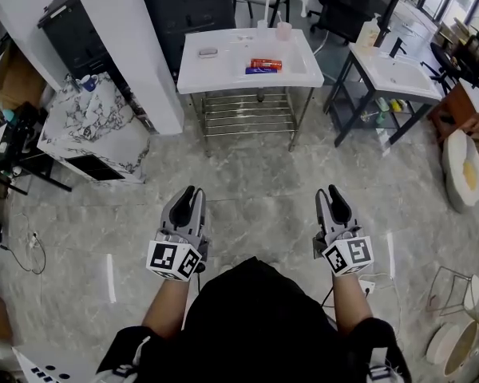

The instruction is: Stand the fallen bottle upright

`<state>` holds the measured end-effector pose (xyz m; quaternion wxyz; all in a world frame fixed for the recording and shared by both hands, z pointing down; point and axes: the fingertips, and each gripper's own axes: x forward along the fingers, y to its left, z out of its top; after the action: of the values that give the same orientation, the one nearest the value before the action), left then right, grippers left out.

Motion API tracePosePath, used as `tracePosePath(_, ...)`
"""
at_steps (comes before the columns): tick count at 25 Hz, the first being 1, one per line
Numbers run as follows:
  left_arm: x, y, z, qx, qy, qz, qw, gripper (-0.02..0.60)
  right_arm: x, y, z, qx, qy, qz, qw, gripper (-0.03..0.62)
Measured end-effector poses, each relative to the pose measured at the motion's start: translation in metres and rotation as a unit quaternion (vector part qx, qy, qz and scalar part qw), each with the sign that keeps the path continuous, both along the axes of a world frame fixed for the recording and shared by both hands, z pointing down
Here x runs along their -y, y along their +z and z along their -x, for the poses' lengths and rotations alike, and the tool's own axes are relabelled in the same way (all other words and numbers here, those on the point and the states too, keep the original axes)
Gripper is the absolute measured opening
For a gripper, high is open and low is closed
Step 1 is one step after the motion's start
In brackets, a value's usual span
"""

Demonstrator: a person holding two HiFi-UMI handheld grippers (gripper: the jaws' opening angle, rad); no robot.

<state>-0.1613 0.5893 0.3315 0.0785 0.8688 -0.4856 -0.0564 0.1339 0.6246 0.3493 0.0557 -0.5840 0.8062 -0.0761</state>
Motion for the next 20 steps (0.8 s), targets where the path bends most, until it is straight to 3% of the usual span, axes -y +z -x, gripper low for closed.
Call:
tracePosePath(1, -0.001, 0.0, -0.002, 0.001, -0.002, -0.001, 1.0, 0.18, -0.002, 0.0, -0.002, 0.001, 0.002, -0.004, 1.0, 0.218)
tracePosePath(2, -0.001, 0.001, -0.003, 0.005, -0.005, 0.0, 1.0, 0.301, -0.003, -0.001, -0.003, 0.001, 0.003, -0.007, 1.0, 0.305)
tracePosePath(7, -0.003, 0.005, -0.016, 0.02, -0.012, 0.004, 0.9997, 0.345, -0.012, -0.002, -0.007, -0.014, 0.005, -0.019, 1.0, 0.319)
tracePosePath(20, -0.014, 0.003, -0.074, 0.018, -0.016, 0.021, 0.9995, 0.368, -0.02, -0.009, -0.065, 0.001, -0.006, -0.024, 1.0, 0.319)
